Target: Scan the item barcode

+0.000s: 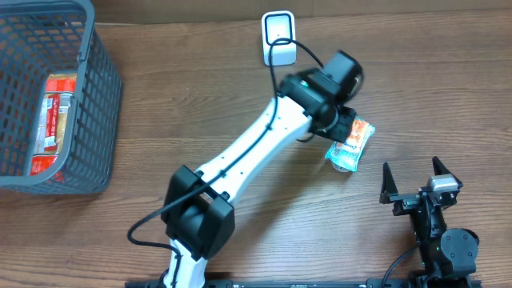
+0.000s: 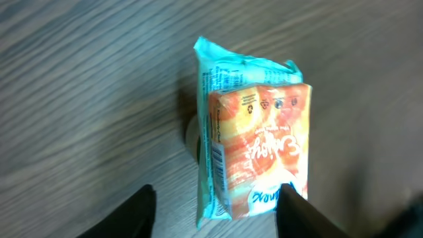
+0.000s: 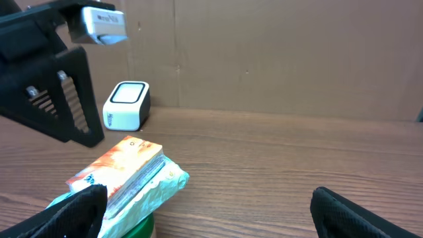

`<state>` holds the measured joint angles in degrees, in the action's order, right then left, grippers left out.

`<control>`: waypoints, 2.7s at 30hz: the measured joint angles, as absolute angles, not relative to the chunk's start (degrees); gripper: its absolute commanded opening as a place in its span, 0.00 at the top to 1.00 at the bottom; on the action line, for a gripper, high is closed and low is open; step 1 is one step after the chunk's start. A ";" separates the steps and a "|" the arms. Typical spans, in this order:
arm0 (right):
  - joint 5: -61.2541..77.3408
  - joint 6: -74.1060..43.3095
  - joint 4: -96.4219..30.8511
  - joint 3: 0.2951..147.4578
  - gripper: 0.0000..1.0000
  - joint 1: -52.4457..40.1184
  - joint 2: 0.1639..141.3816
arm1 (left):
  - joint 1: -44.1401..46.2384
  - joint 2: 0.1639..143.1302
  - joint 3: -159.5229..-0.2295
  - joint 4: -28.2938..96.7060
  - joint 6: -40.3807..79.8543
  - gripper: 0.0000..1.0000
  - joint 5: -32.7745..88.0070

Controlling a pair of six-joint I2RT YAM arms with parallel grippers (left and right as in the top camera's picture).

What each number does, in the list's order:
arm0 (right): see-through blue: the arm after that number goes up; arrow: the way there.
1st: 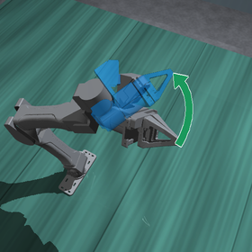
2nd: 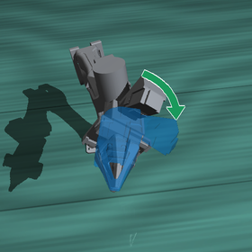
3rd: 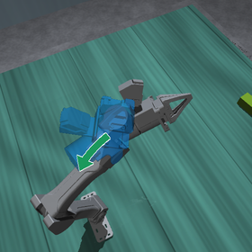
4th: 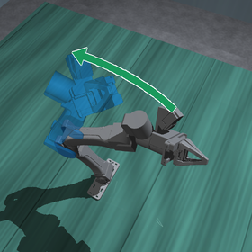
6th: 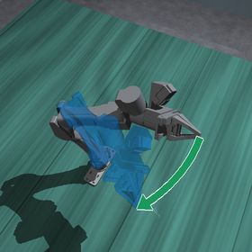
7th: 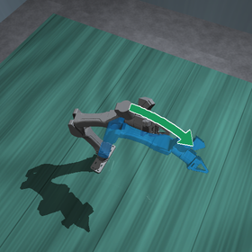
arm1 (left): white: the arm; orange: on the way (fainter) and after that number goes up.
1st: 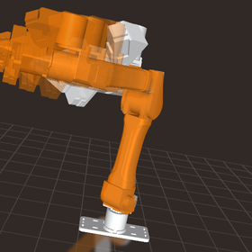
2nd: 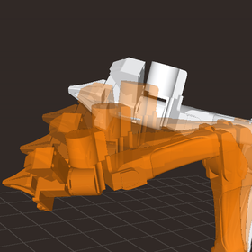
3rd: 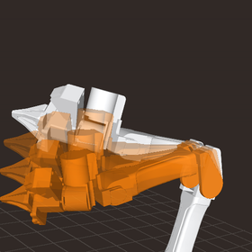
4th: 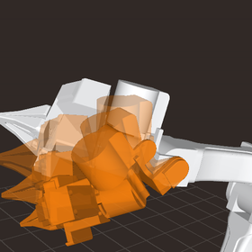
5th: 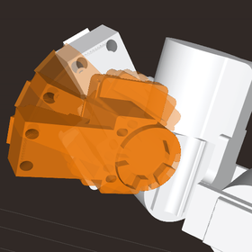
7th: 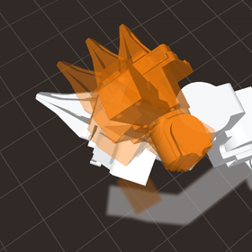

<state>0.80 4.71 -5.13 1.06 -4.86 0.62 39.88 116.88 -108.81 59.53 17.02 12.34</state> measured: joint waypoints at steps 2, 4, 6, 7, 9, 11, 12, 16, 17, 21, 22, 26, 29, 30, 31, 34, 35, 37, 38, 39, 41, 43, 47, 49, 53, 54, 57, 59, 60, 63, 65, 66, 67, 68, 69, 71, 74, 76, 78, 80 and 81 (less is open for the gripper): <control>0.80 4.73 -5.15 1.06 0.00 -4.86 0.62 | 37.93 116.88 -108.81 59.55 13.30 0.51 17.37; 0.82 4.73 -5.15 1.06 0.00 -4.86 0.62 | 36.14 116.88 -108.81 59.57 9.69 0.56 22.48; 0.78 4.73 -5.17 1.06 0.00 -4.86 0.62 | 34.98 116.88 -108.81 59.61 6.83 0.64 26.13; 0.80 4.71 -5.17 1.06 0.00 -4.86 0.62 | 34.72 116.88 -108.81 59.61 5.72 0.66 27.42; 0.80 4.71 -5.17 1.06 0.00 -4.86 0.62 | 34.81 116.88 -108.81 59.42 3.88 0.69 29.32; 0.80 4.71 -5.15 1.06 0.00 -4.86 0.62 | 35.07 116.90 -108.79 58.72 2.76 0.72 30.72; 0.80 4.73 -5.15 1.06 0.00 -4.86 0.62 | 35.22 117.01 -108.79 58.50 2.48 0.72 31.22; 0.80 4.71 -5.13 1.06 0.00 -4.86 0.62 | 35.27 118.13 -108.79 58.06 1.61 0.72 32.47; 0.80 4.73 -5.17 1.06 0.00 -4.86 0.62 | 35.27 118.65 -108.79 58.06 1.43 0.72 32.62; 0.80 4.69 -5.17 1.06 0.00 -4.86 0.62 | 35.27 120.60 -108.79 58.06 1.28 0.73 32.67; 0.80 4.69 -5.17 1.06 0.00 -4.86 0.62 | 35.27 121.03 -108.79 58.08 1.26 0.73 32.80; 0.80 4.73 -5.13 1.06 0.00 -4.86 0.62 | 35.27 122.06 -108.77 58.13 1.26 0.74 32.82; 0.80 4.73 -5.13 1.06 0.00 -4.86 0.62 | 35.27 122.15 -108.75 58.06 1.26 0.73 32.84; 0.78 4.71 -5.13 1.06 0.00 -4.86 0.62 | 35.27 122.15 -108.75 58.04 1.26 0.73 32.84; 0.82 4.73 -5.17 1.06 0.00 -4.86 0.62 | 35.27 122.15 -108.75 58.06 1.26 0.73 32.82; 0.80 4.73 -5.13 1.06 0.00 -4.86 0.62 | 35.27 122.15 -108.75 57.87 1.26 0.73 32.84; 0.80 4.71 -5.13 1.06 0.00 -4.86 0.62 | 35.27 122.15 -108.75 57.74 1.26 0.73 32.84; 0.80 4.73 -5.17 1.06 0.00 -4.86 0.62 | 35.27 122.15 -108.75 57.47 1.26 0.74 32.82; 0.80 4.73 -5.15 1.06 0.00 -4.86 0.62 | 35.27 122.15 -108.75 57.23 1.26 0.73 32.84; 0.82 4.73 -5.17 1.06 0.00 -4.86 0.62 | 35.27 122.15 -108.75 57.17 1.26 0.73 32.82; 0.78 4.75 -5.15 1.06 0.00 -4.86 0.62 | 35.27 122.15 -108.73 56.88 1.26 0.73 32.82; 0.80 4.73 -5.13 1.06 0.00 -4.86 0.62 | 35.27 122.15 -108.73 56.71 1.26 0.73 32.77; 0.80 4.73 -5.15 1.06 0.00 -4.86 0.62 | 35.27 122.15 -108.75 56.60 1.26 0.73 32.53; 0.78 4.73 -5.17 1.06 0.00 -4.86 0.62 | 35.27 122.15 -108.73 56.40 1.26 0.72 32.49; 0.80 4.71 -5.15 1.06 0.00 -4.86 0.62 | 35.27 122.15 -108.73 55.68 1.26 0.70 32.36; 0.80 4.73 -5.17 1.06 0.00 -4.86 0.62 | 35.27 122.15 -108.73 55.53 1.26 0.70 32.36; 0.80 4.73 -5.15 1.06 0.00 -4.86 0.62 | 35.27 122.15 -108.68 55.22 1.26 0.70 32.27; 0.80 4.73 -5.15 1.06 0.00 -4.86 0.62 | 35.27 122.15 -108.68 55.22 1.26 0.71 32.10; 0.80 4.73 -5.17 1.06 0.00 -4.86 0.62 | 35.27 122.15 -108.68 55.20 1.28 0.71 31.92; 0.78 4.73 -5.17 1.06 0.00 -4.86 0.62 | 35.27 122.15 -108.66 55.20 1.28 0.71 31.79; 0.78 4.71 -5.15 1.06 0.00 -4.86 0.62 | 35.40 122.15 -108.66 55.20 1.28 0.73 31.51; 0.80 4.73 -5.13 1.06 0.00 -4.86 0.62 | 35.66 122.15 -108.64 55.18 1.28 0.73 31.05; 0.80 4.73 -5.15 1.06 0.00 -4.86 0.62 | 35.86 122.15 -108.62 55.20 1.28 0.73 30.72; 0.78 4.73 -5.15 1.06 0.00 -4.86 0.62 | 36.05 122.15 -108.55 55.18 1.28 0.73 30.28; 0.80 4.73 -5.15 1.06 0.00 -4.86 0.62 | 36.32 122.15 -108.47 55.13 1.28 0.73 29.89; 0.80 4.73 -5.15 1.06 0.00 -4.86 0.62 | 36.62 122.15 -108.36 55.16 1.30 0.72 28.97; 0.78 4.73 -5.17 1.06 0.00 -4.86 0.62 | 36.77 122.15 -108.36 55.16 1.37 0.70 28.16; 0.80 4.73 -5.13 1.06 0.00 -4.86 0.62 | 36.77 122.15 -108.36 55.16 1.50 0.69 27.77; 0.82 4.73 -5.15 1.06 0.00 -4.86 0.62 | 36.77 122.15 -108.36 55.11 1.72 0.70 27.55; 0.80 4.75 -5.13 1.06 0.00 -4.86 0.62 | 36.77 122.15 -108.36 54.98 1.76 0.70 27.35; 0.82 4.73 -5.15 1.06 0.00 -4.86 0.62 | 36.80 122.15 -108.36 54.98 1.76 0.70 27.33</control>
<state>0.82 4.73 -5.15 1.06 -4.86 0.62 36.80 122.15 -108.36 54.98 1.76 27.33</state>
